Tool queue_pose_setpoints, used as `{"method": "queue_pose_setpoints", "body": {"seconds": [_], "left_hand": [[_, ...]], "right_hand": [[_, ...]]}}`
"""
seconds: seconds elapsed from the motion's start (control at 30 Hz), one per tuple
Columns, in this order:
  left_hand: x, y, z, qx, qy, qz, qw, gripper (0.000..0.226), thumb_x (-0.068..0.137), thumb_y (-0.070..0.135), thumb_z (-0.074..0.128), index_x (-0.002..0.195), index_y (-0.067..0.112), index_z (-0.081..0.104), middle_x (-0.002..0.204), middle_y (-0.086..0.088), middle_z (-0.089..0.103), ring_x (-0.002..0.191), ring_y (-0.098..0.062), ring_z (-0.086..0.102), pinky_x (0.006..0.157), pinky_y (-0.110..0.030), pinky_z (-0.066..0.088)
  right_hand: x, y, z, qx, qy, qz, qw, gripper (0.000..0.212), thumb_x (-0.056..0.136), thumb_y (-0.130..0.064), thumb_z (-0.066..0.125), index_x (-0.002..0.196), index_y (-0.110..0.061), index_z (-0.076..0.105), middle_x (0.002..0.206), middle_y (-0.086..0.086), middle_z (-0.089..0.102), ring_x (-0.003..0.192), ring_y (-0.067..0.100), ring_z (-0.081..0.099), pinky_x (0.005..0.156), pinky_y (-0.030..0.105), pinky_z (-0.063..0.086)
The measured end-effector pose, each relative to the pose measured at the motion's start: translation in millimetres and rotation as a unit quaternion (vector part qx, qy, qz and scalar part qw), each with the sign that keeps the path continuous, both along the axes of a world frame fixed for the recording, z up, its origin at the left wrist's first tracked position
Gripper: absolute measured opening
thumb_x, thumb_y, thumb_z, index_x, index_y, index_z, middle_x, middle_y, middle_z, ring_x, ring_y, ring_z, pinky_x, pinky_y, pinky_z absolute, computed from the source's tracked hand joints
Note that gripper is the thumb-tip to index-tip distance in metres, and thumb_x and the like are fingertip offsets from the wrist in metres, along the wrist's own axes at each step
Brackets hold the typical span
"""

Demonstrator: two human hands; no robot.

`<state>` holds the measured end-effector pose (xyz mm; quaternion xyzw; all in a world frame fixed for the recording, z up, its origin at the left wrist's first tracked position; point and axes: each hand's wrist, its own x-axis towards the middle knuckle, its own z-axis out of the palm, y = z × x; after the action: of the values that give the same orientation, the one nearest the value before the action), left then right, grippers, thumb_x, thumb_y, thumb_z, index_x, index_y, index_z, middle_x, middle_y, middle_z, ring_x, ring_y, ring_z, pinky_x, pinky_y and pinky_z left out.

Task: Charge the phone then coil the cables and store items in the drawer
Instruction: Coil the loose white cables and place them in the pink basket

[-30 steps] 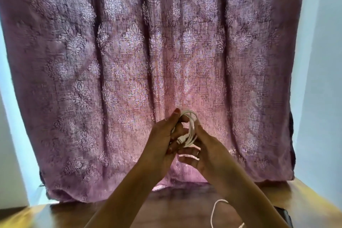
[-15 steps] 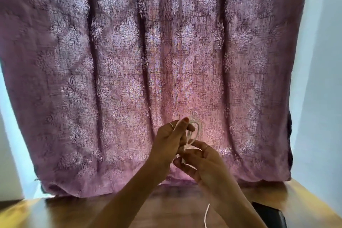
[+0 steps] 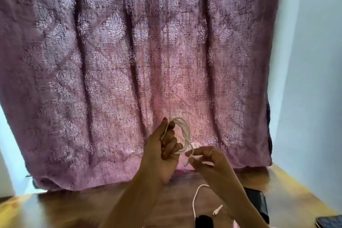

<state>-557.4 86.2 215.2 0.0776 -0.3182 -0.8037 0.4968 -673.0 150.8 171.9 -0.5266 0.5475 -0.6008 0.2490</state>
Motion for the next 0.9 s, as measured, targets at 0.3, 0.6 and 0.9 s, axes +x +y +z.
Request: {"method": "queue_pose_setpoints", "body": {"seconds": [0.3, 0.6, 0.9], "left_hand": [[-53.5, 35.7, -41.2, 0.068, -0.069, -0.071, 0.993, 0.03, 0.094, 0.03, 0.047, 0.077, 0.007, 0.055, 0.037, 0.006, 0.031, 0.026, -0.003, 0.028, 0.03, -0.014, 0.028], [-98.6, 66.5, -93.9, -0.014, -0.304, -0.082, 0.949, 0.04, 0.096, 0.04, 0.045, 0.087, 0.006, 0.062, 0.071, -0.01, 0.068, 0.058, -0.018, 0.066, 0.057, -0.031, 0.057], [-93.1, 93.5, -171.9, -0.257, -0.526, -0.128, 0.801, 0.009, 0.094, 0.018, 0.056, 0.098, 0.012, 0.059, 0.095, -0.014, 0.07, 0.081, -0.021, 0.067, 0.077, -0.036, 0.056]], "right_hand": [[-29.0, 41.2, -21.4, 0.053, -0.217, 0.014, 0.975, 0.015, 0.086, 0.011, 0.05, 0.085, 0.009, 0.065, 0.081, 0.025, 0.066, 0.073, 0.027, 0.062, 0.067, 0.025, 0.055], [-64.4, 91.8, -61.3, 0.084, -0.27, -0.104, 0.954, 0.019, 0.087, -0.009, 0.06, 0.101, 0.001, 0.069, 0.098, 0.024, 0.069, 0.08, 0.024, 0.061, 0.072, 0.028, 0.051], [-86.3, 147.7, -126.5, 0.319, -0.066, -0.143, 0.934, 0.024, 0.09, -0.004, 0.057, 0.111, -0.014, 0.049, 0.075, 0.001, 0.065, 0.054, 0.003, 0.059, 0.047, 0.017, 0.044]]}}
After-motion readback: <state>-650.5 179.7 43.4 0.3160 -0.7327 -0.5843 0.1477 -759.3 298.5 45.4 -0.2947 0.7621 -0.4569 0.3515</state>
